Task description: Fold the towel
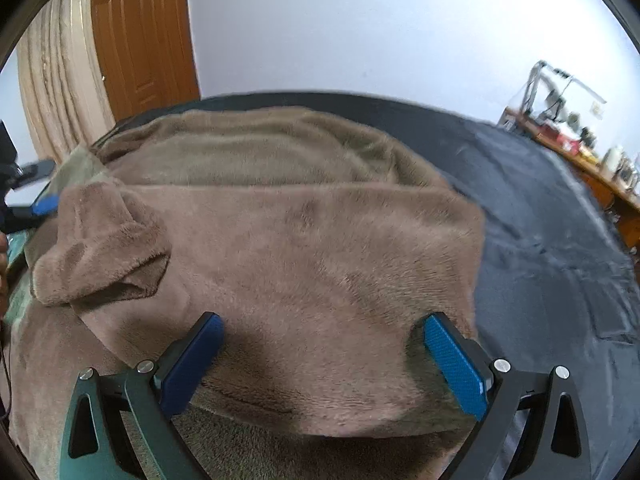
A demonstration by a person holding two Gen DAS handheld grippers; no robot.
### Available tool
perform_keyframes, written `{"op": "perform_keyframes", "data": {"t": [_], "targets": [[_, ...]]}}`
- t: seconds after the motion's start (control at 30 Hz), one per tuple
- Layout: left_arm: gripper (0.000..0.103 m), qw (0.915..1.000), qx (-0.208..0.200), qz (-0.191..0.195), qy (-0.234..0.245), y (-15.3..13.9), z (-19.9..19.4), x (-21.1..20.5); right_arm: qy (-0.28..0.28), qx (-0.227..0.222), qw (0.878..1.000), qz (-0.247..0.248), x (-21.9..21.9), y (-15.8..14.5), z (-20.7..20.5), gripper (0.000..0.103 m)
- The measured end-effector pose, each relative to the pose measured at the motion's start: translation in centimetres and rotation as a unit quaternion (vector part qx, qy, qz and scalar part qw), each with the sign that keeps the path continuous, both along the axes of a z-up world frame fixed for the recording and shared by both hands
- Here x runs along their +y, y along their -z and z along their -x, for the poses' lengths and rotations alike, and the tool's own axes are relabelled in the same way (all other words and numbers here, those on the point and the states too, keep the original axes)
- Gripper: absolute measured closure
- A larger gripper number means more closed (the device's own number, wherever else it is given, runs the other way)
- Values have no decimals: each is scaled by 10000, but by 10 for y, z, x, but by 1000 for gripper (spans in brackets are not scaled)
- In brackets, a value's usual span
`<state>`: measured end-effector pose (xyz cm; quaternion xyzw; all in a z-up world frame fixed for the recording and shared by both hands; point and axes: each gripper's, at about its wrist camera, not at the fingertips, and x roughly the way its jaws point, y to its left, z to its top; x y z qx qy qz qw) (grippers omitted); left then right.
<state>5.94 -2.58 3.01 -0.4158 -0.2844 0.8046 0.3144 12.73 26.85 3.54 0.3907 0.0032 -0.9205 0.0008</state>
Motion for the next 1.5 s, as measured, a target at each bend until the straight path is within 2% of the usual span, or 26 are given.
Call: {"op": "perform_keyframes", "data": {"t": [0.07,0.13,0.2,0.3,0.37,0.43,0.53,0.6,0.7,0.8,0.9,0.97,1.1,1.17,1.27,1.37,1.5], "targets": [[23,9999,-43,-115,-5,1,1,-2,-83,310,9993,207,-9,-15,-14,1],[23,9999,-57,-124,-8,1,1,-1,-463,635,9960,431,-29,-32,-24,1],[23,9999,-62,-128,-1,1,0,-1,-903,826,9922,227,-62,-44,-28,1],[23,9998,-99,-182,21,1,0,-2,-1422,593,9872,-416,-110,-41,-17,1],[23,9996,-133,-247,33,1,0,-5,-1485,367,9839,-922,-129,-30,-4,1],[23,9994,-165,-292,43,2,1,-6,-1208,278,9836,-1312,-129,-21,4,1],[22,9997,-162,-195,59,2,3,-3,-474,259,9923,-1112,-94,-19,9,1],[22,9998,-141,-135,62,1,3,-1,232,237,9949,-951,-58,-18,6,1],[22,9998,-152,-149,57,2,4,0,1118,169,9890,-954,-11,-15,-7,1],[22,9997,-158,-154,53,5,0,-6,1556,130,9857,-641,18,-14,-22,1],[22,9998,-139,-106,54,4,-1,-4,1212,297,9920,198,22,-19,-37,1],[22,9998,-134,-98,55,4,-1,-3,838,420,9948,396,5,-22,-35,1],[22,9998,-135,-98,60,4,-2,-4,-200,494,9984,186,-53,-23,-26,1],[22,9999,-131,-77,64,4,-3,-4,-399,338,9982,-299,-77,-14,-18,1],[22,9999,-131,-63,76,4,-4,-4,-54,187,9955,-925,-84,-2,-2,1],[22,9998,-155,-97,82,4,-3,-5,656,319,9939,-826,-58,-4,12,1],[22,9998,-174,-112,78,5,-3,-6,1870,556,9787,-635,-10,-15,10,1]]}}
